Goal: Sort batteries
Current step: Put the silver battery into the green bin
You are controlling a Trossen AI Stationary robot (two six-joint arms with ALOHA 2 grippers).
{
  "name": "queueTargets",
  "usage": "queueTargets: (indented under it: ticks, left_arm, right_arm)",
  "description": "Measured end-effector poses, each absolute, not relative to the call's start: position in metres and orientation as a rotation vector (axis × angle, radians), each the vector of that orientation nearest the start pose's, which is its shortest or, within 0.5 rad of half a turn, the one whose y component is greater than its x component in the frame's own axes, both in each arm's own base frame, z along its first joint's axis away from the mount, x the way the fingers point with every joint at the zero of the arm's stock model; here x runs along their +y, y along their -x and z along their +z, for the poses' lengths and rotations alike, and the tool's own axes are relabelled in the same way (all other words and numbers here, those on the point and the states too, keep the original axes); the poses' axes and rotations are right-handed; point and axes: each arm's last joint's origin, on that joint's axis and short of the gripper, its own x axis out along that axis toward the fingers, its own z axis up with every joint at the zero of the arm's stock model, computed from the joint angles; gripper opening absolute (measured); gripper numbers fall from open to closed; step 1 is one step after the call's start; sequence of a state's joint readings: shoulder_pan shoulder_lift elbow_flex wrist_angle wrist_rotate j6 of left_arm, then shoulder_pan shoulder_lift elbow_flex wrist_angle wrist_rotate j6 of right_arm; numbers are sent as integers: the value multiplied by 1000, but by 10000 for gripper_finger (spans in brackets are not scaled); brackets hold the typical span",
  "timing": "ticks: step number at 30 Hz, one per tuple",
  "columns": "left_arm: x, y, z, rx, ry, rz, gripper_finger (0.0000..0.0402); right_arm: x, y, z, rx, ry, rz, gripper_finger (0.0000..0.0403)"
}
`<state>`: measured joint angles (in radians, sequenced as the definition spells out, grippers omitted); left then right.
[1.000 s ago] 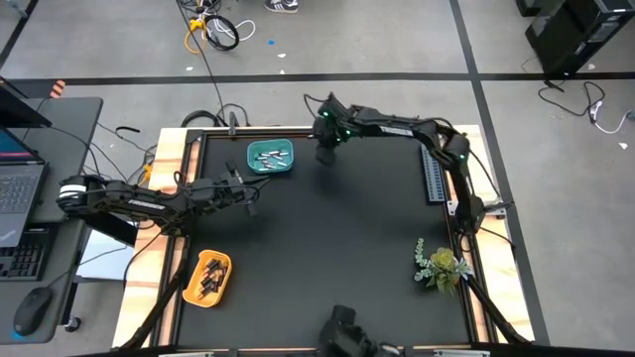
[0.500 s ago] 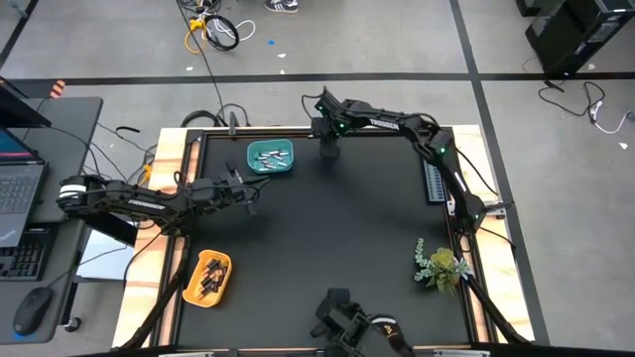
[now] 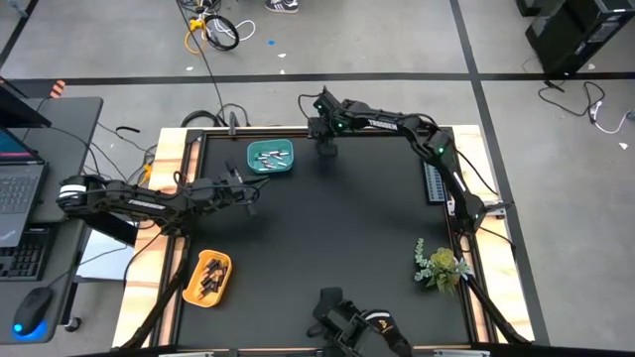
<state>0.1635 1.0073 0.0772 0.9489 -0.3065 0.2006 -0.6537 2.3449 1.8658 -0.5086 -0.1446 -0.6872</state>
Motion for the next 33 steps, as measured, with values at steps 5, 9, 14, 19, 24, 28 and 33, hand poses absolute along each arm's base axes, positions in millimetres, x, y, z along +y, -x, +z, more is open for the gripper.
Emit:
queueTargets:
  ticks: [5, 9, 14, 19, 24, 28, 33]
  left_arm:
    - [36, -165, 167, 31, -168, 481, 44]
    - [41, -176, 173, 116, -169, 497, 43]
    - [57, -207, 197, 293, -197, 506, 39]
    - [80, -241, 210, 381, -228, 454, 38]
    - [108, -285, 216, 502, -251, 432, 41]
    - [132, -321, 211, 604, -266, 435, 79]
    - [161, -353, 202, 773, -284, 433, 154]
  right_arm:
    - [-297, -396, 165, 1129, 175, -134, 91]
    - [-278, -390, 217, 1118, 129, -150, 75]
    - [-237, -377, 262, 1010, 162, -169, 40]
    - [-187, -345, 262, 917, 180, -253, 5]
    - [-131, -310, 235, 796, 177, -368, 6]
    - [-92, -284, 211, 698, 120, -385, 11]
    - [-55, -258, 184, 539, 70, -377, 15]
